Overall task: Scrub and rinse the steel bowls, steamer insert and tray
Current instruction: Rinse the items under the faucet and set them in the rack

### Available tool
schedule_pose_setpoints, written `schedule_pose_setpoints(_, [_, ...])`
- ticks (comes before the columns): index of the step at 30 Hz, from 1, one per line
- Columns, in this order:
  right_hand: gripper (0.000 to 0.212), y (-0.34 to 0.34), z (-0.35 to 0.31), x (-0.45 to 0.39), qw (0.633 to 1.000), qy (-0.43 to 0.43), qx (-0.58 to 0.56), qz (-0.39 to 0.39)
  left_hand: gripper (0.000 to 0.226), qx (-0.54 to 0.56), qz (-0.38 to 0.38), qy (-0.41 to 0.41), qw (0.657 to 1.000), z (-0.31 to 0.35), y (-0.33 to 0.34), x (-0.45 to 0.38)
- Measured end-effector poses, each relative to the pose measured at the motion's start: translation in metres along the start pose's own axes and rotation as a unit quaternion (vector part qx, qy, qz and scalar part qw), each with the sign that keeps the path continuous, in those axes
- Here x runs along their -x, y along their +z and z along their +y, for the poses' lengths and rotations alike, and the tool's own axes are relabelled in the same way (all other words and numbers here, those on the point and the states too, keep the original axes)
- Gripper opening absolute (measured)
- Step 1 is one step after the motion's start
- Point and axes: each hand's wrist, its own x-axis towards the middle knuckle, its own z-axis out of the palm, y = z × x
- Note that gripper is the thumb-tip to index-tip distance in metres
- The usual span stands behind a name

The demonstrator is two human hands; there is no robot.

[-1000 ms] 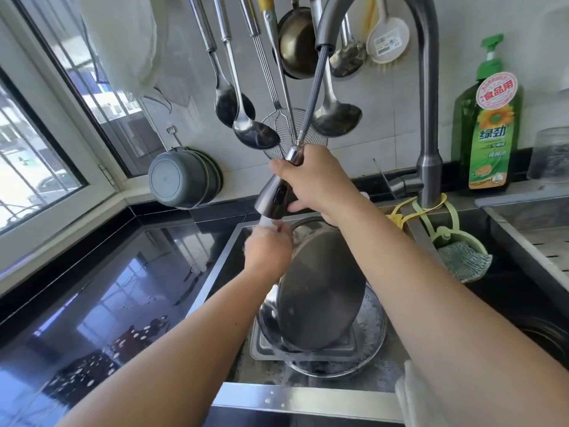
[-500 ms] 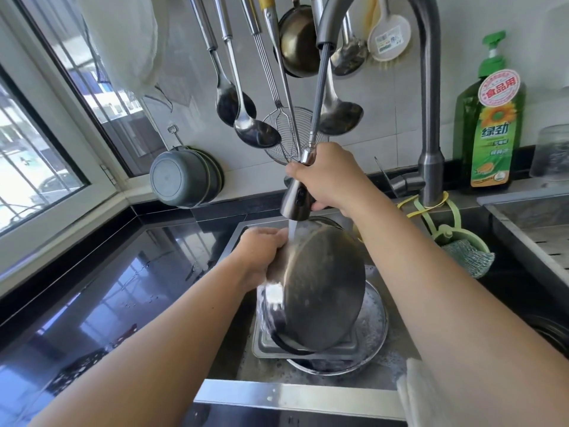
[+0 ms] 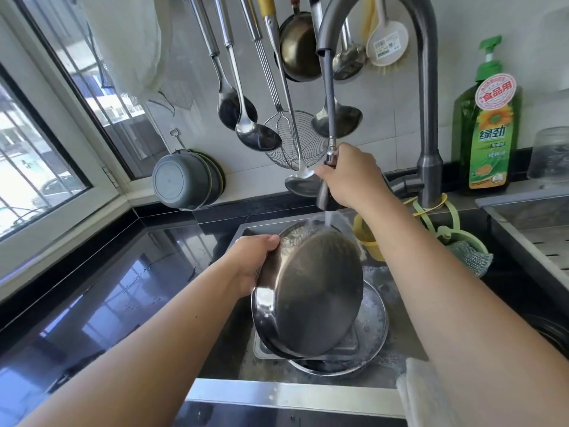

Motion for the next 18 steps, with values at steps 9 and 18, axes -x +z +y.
schedule_pose_setpoints(9, [0.032,0.001,-0.009,0.004,0.993,-0.006,-0.104,-0.060,0.028,0.034,-0.002,-0.017,0.999,0.008,0.003,0.003])
schedule_pose_setpoints(18, [0.015,-0.015,-0.025,0.016,0.962,0.002,-0.215,-0.170,0.024,0.067,0.017,-0.042,0.997,0.021,0.007,-0.002])
